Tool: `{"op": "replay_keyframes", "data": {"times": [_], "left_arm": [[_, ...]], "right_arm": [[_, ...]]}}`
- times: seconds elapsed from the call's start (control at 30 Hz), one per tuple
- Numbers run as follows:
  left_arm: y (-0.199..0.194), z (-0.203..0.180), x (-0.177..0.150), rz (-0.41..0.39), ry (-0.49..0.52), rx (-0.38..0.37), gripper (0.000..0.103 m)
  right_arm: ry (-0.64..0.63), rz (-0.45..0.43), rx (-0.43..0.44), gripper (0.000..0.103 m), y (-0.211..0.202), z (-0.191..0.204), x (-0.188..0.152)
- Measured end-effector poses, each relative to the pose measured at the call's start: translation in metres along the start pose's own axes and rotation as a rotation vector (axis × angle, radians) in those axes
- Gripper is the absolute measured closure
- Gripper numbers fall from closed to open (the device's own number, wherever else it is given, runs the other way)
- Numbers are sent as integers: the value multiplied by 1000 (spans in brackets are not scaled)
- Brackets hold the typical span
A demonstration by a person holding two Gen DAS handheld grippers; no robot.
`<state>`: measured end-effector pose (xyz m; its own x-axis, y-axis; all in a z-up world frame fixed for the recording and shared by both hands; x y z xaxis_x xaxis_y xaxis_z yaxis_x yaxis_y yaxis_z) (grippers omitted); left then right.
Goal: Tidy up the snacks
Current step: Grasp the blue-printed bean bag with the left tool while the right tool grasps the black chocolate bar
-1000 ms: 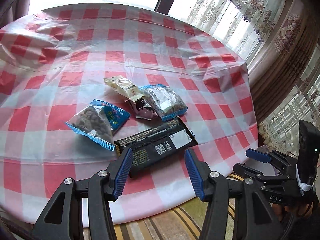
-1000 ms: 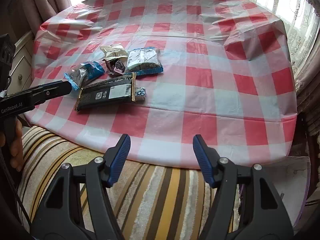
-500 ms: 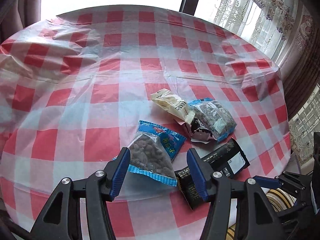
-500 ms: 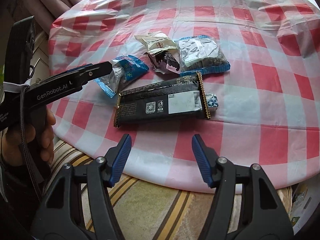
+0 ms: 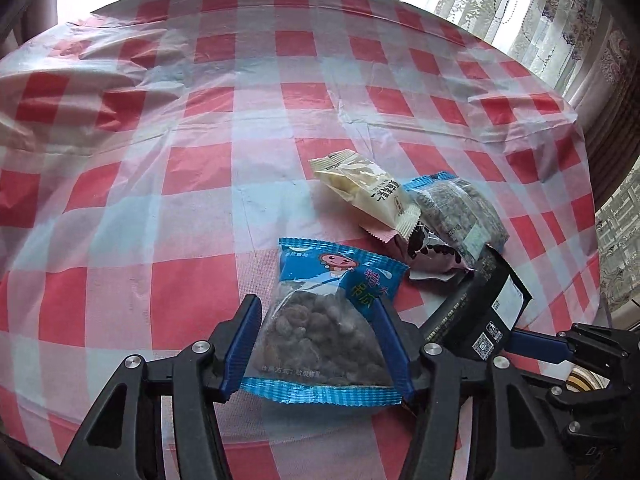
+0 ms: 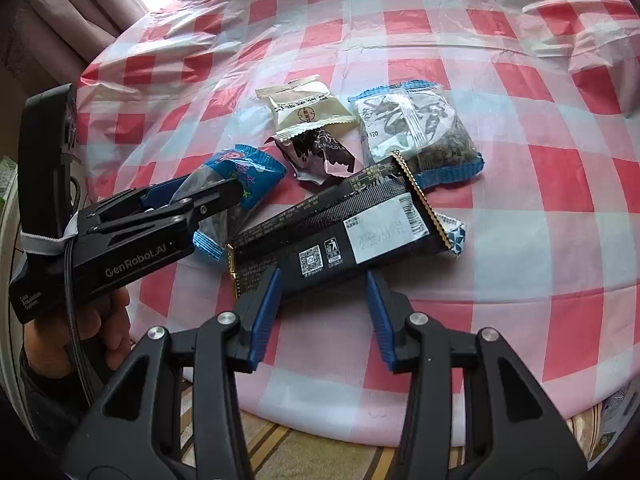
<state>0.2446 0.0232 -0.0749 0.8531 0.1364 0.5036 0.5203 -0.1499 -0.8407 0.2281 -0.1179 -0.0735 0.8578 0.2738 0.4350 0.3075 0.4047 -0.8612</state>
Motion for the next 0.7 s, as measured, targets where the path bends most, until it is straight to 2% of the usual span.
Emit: {"op": "replay_keyframes", "data": {"times": [0.1,0.17,0.47,0.57,0.7], "left_arm": [[-2,-4,-3,-2,19,-11,50],[-4,-4,-7,-1,27,-5,55],[-9,-17,-26,26,53,-50,58],[-12,-16,-31,29,33,-58,59],[-20,3,-35,4,-64,0,60]], "right_arm": [[7,-8,-16,53,4,0,8],[6,-19,-31,48,8,3,16],[-10,-35,-114,33,16,5,31],[-25,-34,-135,30,19,8,34],[-48,-20,-190,30,25,7,33]]}}
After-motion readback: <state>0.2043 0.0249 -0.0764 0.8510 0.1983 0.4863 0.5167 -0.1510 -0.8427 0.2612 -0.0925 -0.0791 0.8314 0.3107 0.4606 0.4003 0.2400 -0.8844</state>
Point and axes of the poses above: each gripper's, at about its wrist camera, not at the fingertips, and y roughly the way its jaws point, z to its left, x to its top, the point moved 6 cm from there along y, roughly the way its jaws point, and after that the axes turned 4 degrees about -y, right-handed, at the moved point
